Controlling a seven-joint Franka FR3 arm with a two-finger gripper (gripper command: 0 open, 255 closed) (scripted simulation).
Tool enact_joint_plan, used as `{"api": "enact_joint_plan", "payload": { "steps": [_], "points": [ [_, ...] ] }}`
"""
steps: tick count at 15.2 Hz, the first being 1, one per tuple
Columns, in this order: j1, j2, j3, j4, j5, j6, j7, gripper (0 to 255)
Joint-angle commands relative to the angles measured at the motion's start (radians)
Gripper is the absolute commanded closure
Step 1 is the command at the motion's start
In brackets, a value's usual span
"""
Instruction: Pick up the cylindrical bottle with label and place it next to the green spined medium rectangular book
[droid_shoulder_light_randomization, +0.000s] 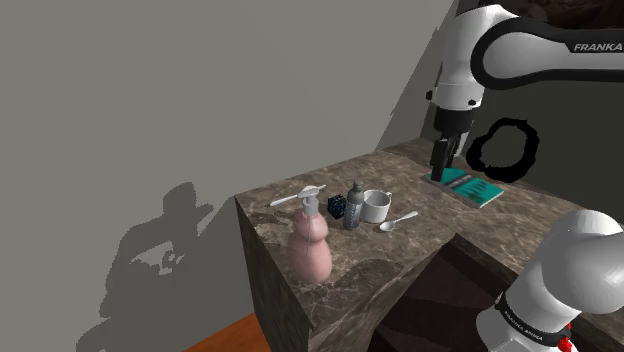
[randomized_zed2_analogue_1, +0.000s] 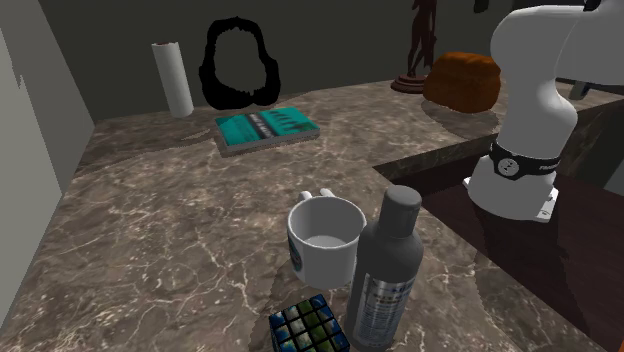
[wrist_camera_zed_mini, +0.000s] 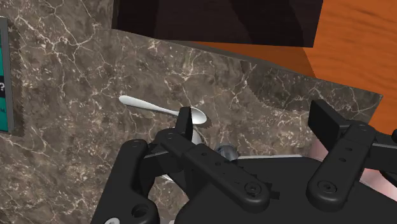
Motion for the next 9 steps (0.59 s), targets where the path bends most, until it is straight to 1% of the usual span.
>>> {"api": "enact_joint_plan", "payload": {
  "steps": [1, 9],
  "points": [
    [0.0, 0.0, 0.0, 0.0, 0.0, 0.0, 0.0, 0],
    [0.019, 0.248, 0.049, 0.043, -0.045, 0.271, -0.021, 0]
  ]
}}
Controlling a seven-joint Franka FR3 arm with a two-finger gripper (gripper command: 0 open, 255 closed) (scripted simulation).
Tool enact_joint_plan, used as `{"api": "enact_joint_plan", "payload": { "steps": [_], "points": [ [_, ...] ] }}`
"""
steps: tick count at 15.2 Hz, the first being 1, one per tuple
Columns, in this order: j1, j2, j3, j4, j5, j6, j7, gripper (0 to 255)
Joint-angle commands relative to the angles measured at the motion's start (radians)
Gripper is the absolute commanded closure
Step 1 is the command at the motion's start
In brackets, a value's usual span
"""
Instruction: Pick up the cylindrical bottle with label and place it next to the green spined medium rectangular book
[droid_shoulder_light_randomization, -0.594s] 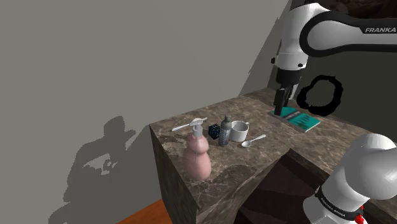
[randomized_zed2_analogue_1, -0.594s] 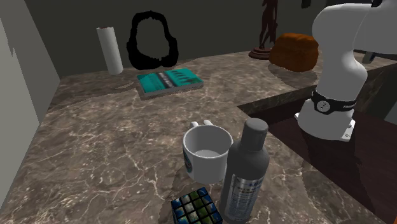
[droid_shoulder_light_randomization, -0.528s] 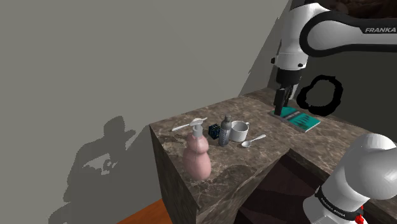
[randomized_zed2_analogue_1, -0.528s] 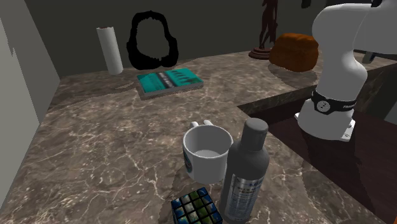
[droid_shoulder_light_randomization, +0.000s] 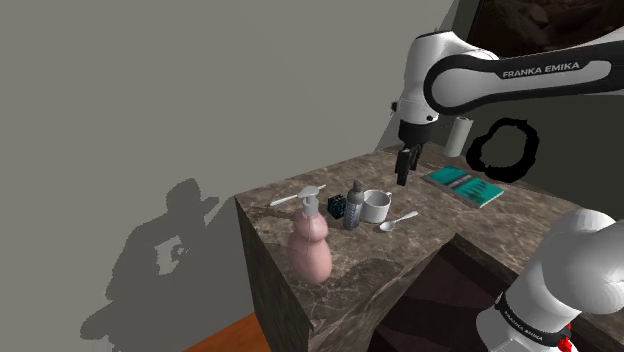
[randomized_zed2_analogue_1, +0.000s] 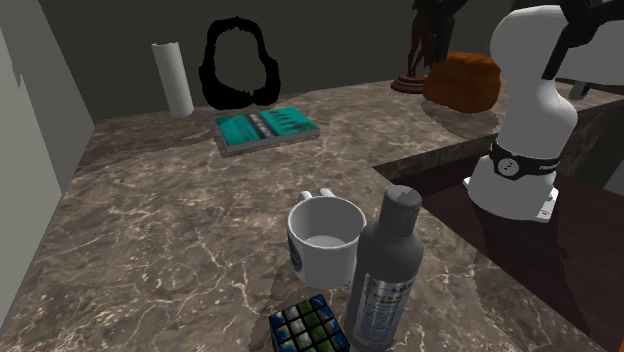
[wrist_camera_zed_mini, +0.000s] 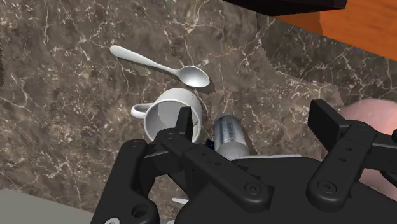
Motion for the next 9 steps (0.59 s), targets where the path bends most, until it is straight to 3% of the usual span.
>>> {"api": "enact_joint_plan", "payload": {
  "steps": [1, 9],
  "points": [
    [0.004, 0.076, 0.014, 0.033, -0.014, 0.061, 0.0, 0],
    [0.01, 0.351, 0.064, 0.169, -0.102, 0.262, 0.016, 0]
  ]
}}
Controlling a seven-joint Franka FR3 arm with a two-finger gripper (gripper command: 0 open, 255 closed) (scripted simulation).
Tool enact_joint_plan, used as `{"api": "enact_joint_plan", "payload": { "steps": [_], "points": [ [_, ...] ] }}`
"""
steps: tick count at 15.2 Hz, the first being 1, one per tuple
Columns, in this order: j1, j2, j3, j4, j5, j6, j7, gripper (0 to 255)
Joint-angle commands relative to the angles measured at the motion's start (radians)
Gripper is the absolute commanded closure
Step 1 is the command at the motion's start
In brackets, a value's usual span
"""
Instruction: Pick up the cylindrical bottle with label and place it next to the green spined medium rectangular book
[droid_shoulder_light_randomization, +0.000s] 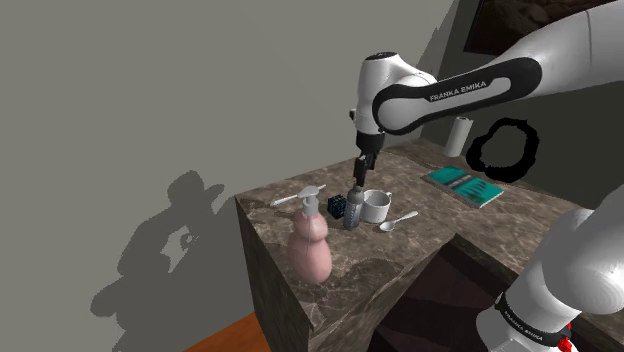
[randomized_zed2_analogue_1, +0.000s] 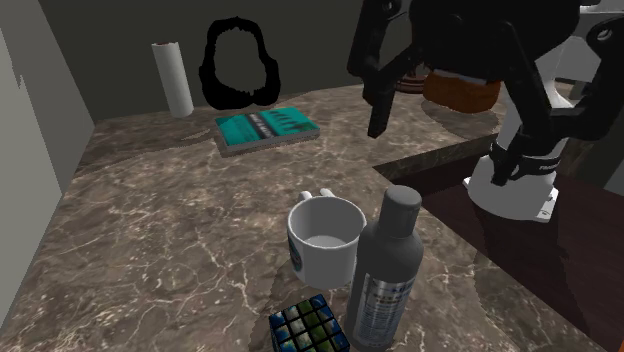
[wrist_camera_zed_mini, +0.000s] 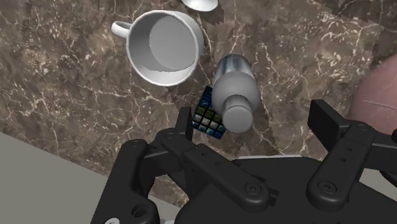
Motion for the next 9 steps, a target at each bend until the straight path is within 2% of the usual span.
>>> {"api": "enact_joint_plan", "payload": {
  "steps": [1, 9],
  "points": [
    [0.0, 0.061, 0.008, 0.03, -0.028, 0.046, 0.004, 0],
    [-0.005, 0.103, 0.005, -0.031, -0.041, 0.148, 0.012, 0]
  ]
}}
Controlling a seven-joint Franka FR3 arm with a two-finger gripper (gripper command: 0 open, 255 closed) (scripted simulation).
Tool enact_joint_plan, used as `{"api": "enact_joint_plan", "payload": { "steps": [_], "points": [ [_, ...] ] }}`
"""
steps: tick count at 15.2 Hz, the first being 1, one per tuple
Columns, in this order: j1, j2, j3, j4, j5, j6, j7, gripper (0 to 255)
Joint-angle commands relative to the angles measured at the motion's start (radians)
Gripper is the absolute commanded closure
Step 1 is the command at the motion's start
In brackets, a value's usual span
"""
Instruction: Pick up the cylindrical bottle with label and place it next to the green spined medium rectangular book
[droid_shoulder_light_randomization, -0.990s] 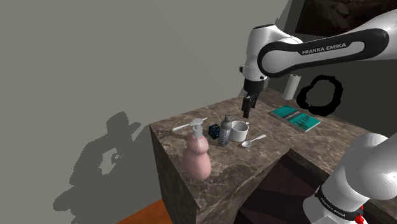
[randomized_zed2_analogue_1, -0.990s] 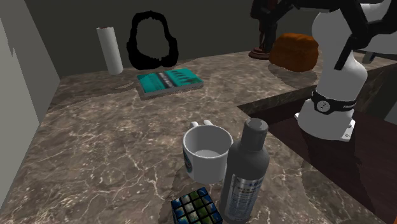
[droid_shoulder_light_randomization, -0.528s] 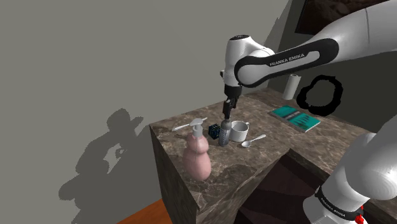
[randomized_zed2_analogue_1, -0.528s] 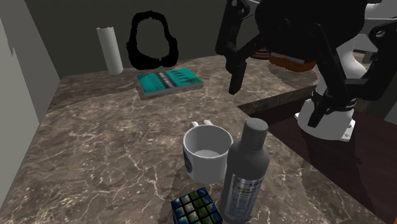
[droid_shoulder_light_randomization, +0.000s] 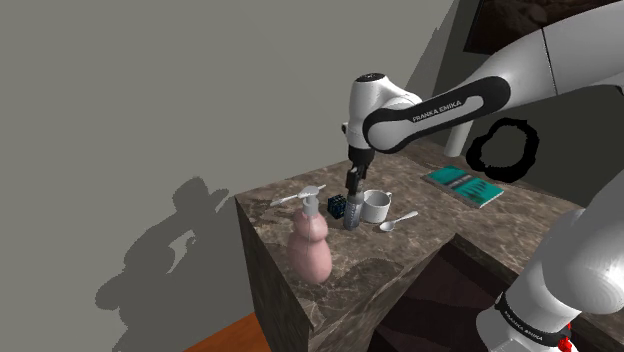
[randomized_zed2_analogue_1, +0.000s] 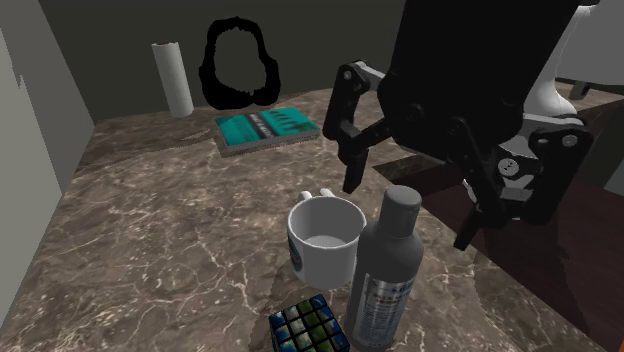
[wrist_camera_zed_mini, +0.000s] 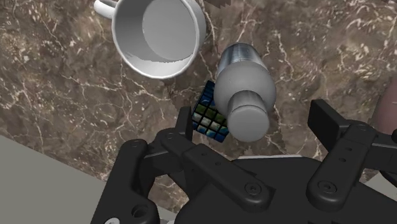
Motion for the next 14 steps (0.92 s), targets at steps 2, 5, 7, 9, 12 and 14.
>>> {"api": "enact_joint_plan", "payload": {
  "steps": [2, 5, 7, 9, 12, 14],
  "points": [
    [-0.001, 0.003, 0.0, -0.009, -0.001, 0.012, 0.001, 0],
    [-0.001, 0.003, 0.0, -0.009, -0.001, 0.012, 0.001, 0],
    [-0.001, 0.003, 0.0, -0.009, -0.001, 0.012, 0.001, 0],
    [-0.001, 0.003, 0.0, -0.009, -0.001, 0.012, 0.001, 255],
    [-0.001, 0.003, 0.0, -0.009, -0.001, 0.012, 0.001, 255],
    [-0.001, 0.003, 0.0, -0.008, -0.001, 0.012, 0.001, 255]
  ]
}}
